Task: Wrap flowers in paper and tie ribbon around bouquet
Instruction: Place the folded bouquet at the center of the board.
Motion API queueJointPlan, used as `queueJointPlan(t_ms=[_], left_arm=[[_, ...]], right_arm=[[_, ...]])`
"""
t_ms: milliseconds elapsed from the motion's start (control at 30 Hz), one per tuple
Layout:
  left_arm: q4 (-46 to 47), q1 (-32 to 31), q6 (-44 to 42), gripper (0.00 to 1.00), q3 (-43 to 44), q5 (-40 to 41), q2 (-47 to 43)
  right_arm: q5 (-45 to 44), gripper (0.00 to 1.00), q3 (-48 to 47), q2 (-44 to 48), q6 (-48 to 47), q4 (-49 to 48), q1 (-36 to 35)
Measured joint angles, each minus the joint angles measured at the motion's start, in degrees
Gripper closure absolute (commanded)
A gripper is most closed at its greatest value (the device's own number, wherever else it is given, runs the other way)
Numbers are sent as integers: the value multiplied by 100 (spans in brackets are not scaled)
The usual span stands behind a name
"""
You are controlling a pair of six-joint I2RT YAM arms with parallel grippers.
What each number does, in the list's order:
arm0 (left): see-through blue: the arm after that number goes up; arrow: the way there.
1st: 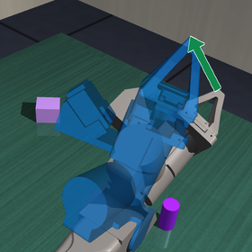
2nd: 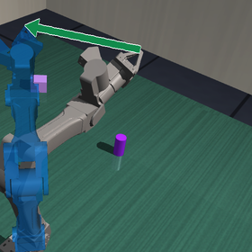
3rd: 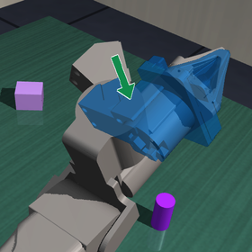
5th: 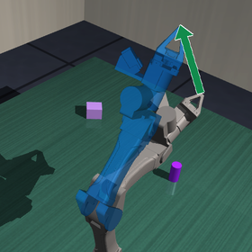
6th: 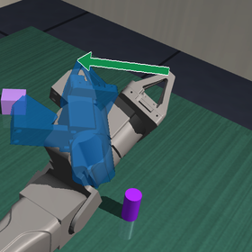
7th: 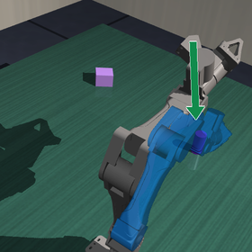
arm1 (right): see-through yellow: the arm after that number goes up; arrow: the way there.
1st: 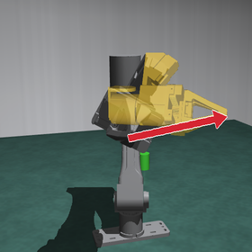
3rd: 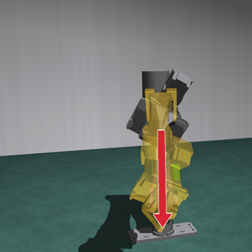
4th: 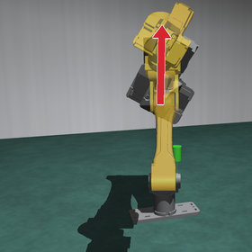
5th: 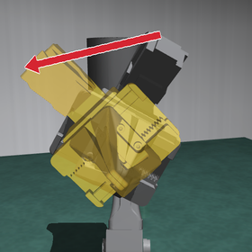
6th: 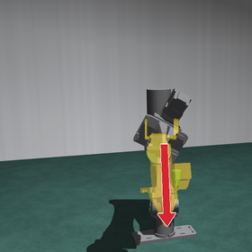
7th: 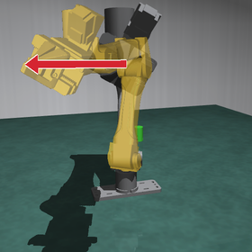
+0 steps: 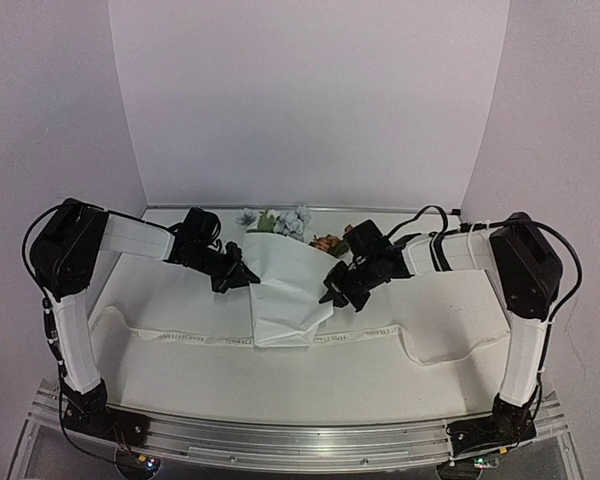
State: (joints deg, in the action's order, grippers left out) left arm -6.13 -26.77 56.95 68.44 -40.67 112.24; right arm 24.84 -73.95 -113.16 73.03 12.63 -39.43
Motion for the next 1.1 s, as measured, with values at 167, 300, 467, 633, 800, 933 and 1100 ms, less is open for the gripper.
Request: queueJointPlan(t_ms=[167,300,467,633,800,933,1100], left_arm=[[84,-88,68,100,-499,28,-286],[139,-198,154,100,-919,71,-589],[273,-303,215,100,-1358,153,-1022],[388,-437,321,100,-1784,245,-1379],[565,-511,412,100,-2189,337,-1561],[652,-554,462,99,-2314,363,-1596],[679,-582,463,92,-2320,403,-1599]], right_arm=[[-101,100,281,144,11,-42,-207],[-207,100,546,363,9,-65,-394],[-441,100,841,645,11,-138,-677],[-700,100,1068,793,27,-167,-994],[-900,100,1224,823,57,-287,-1214],[-1046,100,1362,873,75,-403,-1326],[-1199,95,1465,908,78,-524,-1378]])
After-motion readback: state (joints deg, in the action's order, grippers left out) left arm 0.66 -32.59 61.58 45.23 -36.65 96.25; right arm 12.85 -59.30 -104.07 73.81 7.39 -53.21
